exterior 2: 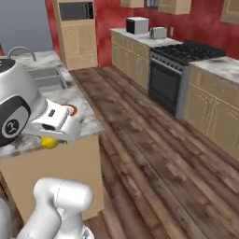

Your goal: Pick lemon from the fridge and place it on the plate on the counter.

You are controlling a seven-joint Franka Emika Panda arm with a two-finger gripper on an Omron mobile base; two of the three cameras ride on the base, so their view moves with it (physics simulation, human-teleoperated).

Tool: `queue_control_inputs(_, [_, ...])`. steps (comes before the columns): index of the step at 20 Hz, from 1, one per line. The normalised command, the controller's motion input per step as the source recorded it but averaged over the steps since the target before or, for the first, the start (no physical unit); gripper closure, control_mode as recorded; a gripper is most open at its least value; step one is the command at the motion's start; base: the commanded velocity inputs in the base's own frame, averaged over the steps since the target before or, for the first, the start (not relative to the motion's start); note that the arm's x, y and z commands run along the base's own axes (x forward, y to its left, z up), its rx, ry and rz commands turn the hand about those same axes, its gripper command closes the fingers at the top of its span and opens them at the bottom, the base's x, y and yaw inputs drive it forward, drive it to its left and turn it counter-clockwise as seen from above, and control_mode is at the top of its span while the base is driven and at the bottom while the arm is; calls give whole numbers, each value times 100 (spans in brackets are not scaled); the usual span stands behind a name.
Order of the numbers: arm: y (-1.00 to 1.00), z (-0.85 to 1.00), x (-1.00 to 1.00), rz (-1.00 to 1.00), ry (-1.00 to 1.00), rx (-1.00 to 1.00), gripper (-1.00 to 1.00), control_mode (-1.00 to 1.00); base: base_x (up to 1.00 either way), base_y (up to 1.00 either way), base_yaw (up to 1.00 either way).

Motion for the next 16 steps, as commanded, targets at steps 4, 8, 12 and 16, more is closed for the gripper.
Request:
queue_control_inputs(4, [0, 0, 0, 0, 0, 0, 100, 100, 59, -18, 77])
queue_control_inputs(8, [0, 0, 0, 0, 0, 0, 100, 100, 65, -46, 74])
queue_control_inputs(12, [0, 0, 0, 0, 0, 0, 100, 100, 71, -71, 68])
queue_control_inputs(16, [0, 0, 0, 0, 0, 0, 100, 100, 56, -90, 54])
